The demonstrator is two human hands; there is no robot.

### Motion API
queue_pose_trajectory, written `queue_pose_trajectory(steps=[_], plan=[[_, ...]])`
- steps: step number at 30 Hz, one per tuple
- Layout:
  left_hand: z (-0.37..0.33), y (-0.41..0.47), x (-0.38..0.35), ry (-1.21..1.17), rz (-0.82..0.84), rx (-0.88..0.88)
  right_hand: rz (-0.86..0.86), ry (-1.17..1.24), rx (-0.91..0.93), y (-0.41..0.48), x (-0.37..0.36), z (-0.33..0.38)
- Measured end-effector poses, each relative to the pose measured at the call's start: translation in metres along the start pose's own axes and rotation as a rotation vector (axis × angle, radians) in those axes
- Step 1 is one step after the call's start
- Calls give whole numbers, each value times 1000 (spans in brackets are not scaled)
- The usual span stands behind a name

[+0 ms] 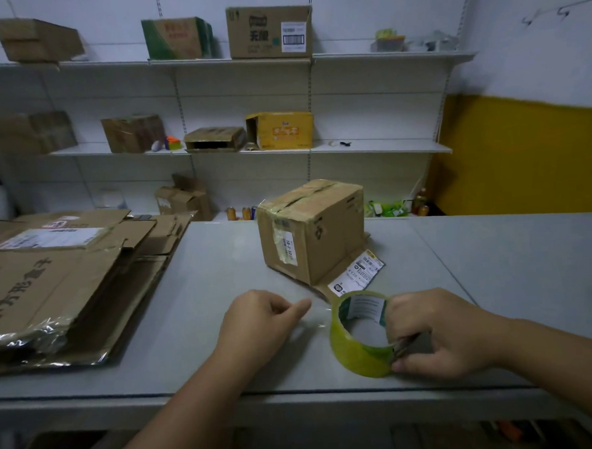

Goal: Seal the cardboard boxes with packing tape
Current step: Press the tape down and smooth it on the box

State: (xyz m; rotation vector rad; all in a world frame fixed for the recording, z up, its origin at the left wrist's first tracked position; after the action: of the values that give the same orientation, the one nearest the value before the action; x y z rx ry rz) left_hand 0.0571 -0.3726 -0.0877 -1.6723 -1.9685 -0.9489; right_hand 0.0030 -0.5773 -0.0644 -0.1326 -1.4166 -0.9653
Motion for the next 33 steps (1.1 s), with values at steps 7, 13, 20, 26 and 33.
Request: queue_pose_trajectory(steps=[7, 13, 20, 26, 33], plan=[[36, 10, 19, 77, -35, 77, -56, 145, -102, -1, 8, -5], [-1, 28, 48, -5, -272, -232, -686, 111, -374, 26, 73, -24], [-86, 78, 2, 201, -221, -823, -546, -199, -368, 130, 54, -55], [-80, 79, -24, 37, -374, -828, -636, -13, -512, 119, 15, -89], [-87, 90, -9, 1, -247, -743, -697, 159, -597, 120, 14, -99]])
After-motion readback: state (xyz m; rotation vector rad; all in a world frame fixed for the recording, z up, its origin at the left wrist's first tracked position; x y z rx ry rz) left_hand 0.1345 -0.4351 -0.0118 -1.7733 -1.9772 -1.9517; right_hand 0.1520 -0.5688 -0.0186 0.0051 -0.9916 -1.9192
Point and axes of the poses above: each hand's wrist, its own y-axis towards the middle knuckle, its own x-axis out of the back of the hand, z = x × y, the point moved 7 cm from there along y, towards the middle knuckle, and after that the axes turned 13 degrees about -z, right-handed, at the moved point
